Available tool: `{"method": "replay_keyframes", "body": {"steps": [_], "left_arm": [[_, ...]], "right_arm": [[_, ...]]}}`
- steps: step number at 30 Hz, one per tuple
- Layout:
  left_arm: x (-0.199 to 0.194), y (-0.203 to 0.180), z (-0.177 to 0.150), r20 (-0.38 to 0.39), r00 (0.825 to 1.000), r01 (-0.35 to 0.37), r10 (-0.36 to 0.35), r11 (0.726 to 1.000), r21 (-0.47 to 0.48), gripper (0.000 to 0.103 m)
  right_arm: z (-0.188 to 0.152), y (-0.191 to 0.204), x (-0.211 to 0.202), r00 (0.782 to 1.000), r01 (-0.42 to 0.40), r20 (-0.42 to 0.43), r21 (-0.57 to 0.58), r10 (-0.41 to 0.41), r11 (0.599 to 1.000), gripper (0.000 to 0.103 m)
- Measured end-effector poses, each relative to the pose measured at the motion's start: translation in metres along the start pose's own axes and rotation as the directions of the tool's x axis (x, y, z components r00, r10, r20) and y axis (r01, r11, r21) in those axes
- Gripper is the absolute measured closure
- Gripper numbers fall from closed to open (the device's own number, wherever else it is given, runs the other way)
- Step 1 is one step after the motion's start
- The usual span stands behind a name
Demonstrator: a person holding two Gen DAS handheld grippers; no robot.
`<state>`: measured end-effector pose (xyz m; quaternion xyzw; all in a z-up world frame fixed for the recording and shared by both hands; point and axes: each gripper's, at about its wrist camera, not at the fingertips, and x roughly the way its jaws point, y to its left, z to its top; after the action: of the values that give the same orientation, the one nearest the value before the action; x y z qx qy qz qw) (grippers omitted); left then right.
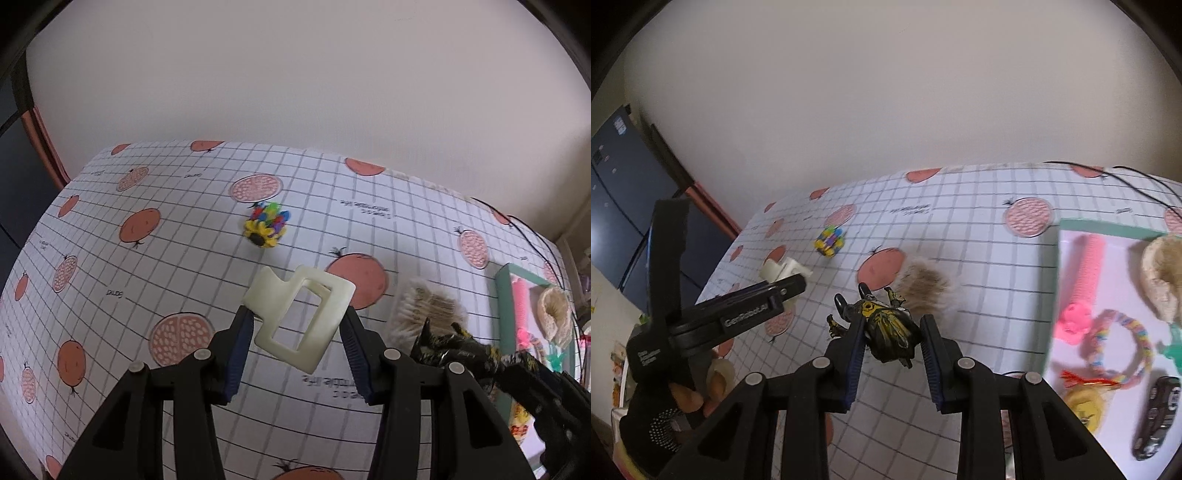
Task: Organize objects
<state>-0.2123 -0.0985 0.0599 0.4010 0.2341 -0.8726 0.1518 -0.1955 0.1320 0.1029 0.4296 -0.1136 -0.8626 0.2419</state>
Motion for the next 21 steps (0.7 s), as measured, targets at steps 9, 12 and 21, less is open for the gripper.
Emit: {"method": "replay_keyframes", "body": {"steps": [9, 12, 21], "left_arm": [[-0.016, -0.052, -0.001, 0.013, 0.997, 0.080, -0.081, 0.994, 0.068, 0.053], [-0.022, -0.075, -0.004, 0.011, 0.994, 0.111, -0.113, 0.989, 0.093, 0.053], [-0.037, -0.146, -0.018, 0.011, 0.980, 0.191, -0.197, 0.960, 0.207, 0.053]], "right_arm": [[0.013, -0.059, -0.041, 0.988, 0.119, 0.084, 0.106, -0.128, 0.987, 0.071], [0.015, -0.079, -0.057, 0.980, 0.152, 0.107, 0.139, -0.167, 0.979, 0.071], [0.015, -0.124, -0.093, 0.960, 0.205, 0.147, 0.209, -0.238, 0.956, 0.071]]}}
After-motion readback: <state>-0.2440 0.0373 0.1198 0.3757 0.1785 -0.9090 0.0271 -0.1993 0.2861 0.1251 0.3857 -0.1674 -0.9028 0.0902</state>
